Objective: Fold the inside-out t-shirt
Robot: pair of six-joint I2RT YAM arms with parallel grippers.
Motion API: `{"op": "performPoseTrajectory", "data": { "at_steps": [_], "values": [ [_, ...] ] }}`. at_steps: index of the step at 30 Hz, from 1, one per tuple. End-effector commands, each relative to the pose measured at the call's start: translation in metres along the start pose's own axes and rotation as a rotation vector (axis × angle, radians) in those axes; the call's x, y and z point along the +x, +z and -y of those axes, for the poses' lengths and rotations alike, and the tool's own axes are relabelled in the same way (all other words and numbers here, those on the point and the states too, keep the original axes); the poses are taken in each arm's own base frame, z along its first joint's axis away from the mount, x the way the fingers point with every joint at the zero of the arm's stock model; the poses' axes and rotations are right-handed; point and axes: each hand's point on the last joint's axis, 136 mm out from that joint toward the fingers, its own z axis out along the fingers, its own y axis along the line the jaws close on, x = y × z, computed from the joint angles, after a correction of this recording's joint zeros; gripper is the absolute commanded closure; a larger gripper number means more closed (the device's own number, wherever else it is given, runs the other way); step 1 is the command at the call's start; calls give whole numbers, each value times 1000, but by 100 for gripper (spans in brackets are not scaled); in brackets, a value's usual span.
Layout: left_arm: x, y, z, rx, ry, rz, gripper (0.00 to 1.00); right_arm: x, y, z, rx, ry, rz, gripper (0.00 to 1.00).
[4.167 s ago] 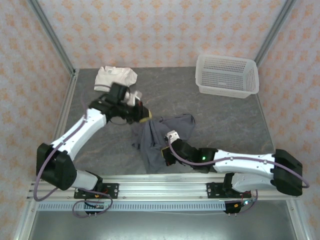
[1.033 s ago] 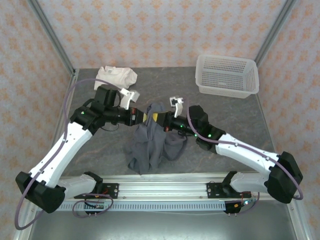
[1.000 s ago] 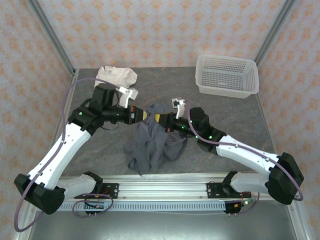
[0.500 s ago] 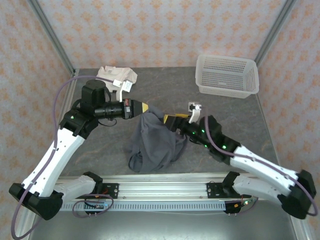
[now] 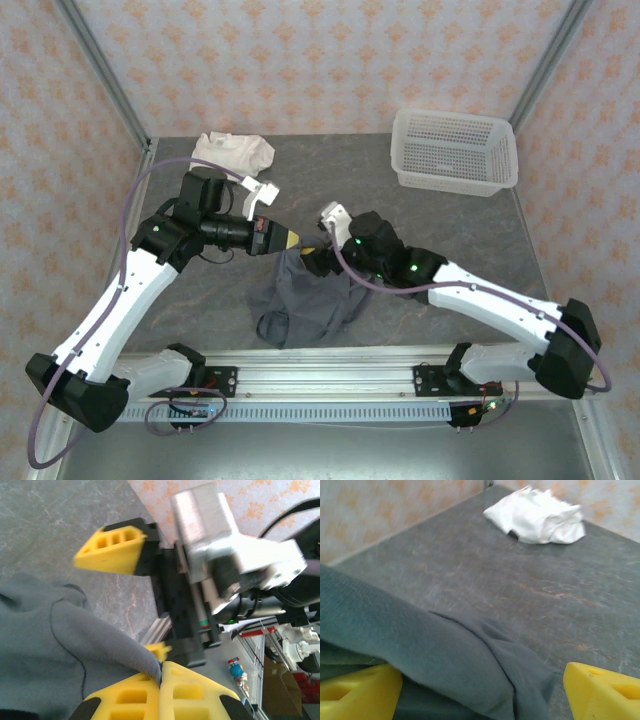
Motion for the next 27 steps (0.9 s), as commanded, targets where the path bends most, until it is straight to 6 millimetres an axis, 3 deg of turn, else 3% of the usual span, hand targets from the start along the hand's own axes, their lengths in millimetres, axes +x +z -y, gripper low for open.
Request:
{"op": "performPoseTrajectory", "data": {
  "at_steps": [1, 3, 5, 7, 8, 9, 11, 13, 14, 17, 18, 19, 21, 24, 27],
  "values": [
    [1, -5, 21, 74, 76, -22, 100, -14, -1, -24, -167, -105, -5, 17],
    [1, -5, 22, 74, 87, -24, 100, -17, 5, -35, -237, -82, -4, 24],
    [1, -7, 24, 71, 108, -32, 100, -22, 12, -42, -281, -38, 0, 55],
    [3, -10, 16, 11, 135, -45, 100, -31, 11, -48, -348, 31, 16, 95],
    [4, -14, -1, -101, 139, -45, 100, -38, 5, -50, -398, 102, 38, 100],
    [2, -21, -24, -242, 134, -36, 100, -44, -3, -51, -440, 160, 61, 100],
    [1, -56, -99, -674, 56, -5, 100, -56, -28, -49, -506, 265, 113, 100],
    [7, -79, -140, -864, -20, -8, 100, -66, -53, -54, -557, 314, 164, 100],
    [10, -74, -148, -853, -51, -25, 100, -78, -72, -61, -606, 327, 211, 100],
    [2, -38, -140, -653, -106, -20, 100, -98, -99, -69, -699, 386, 304, 100],
    [-4, -25, -131, -564, -125, 6, 92, -104, -104, -70, -717, 401, 337, 100],
    [-12, -16, -124, -507, -127, 38, 74, -110, -107, -68, -721, 408, 371, 100],
    [-20, -10, -117, -501, -92, 73, 54, -116, -108, -60, -694, 443, 436, 100],
    [-23, -26, -111, -567, -36, 117, 45, -111, -97, -41, -573, 478, 468, 100],
    [-22, -67, -96, -687, 27, 212, 41, -104, -90, -28, -488, 482, 475, 100]
  ]
}}
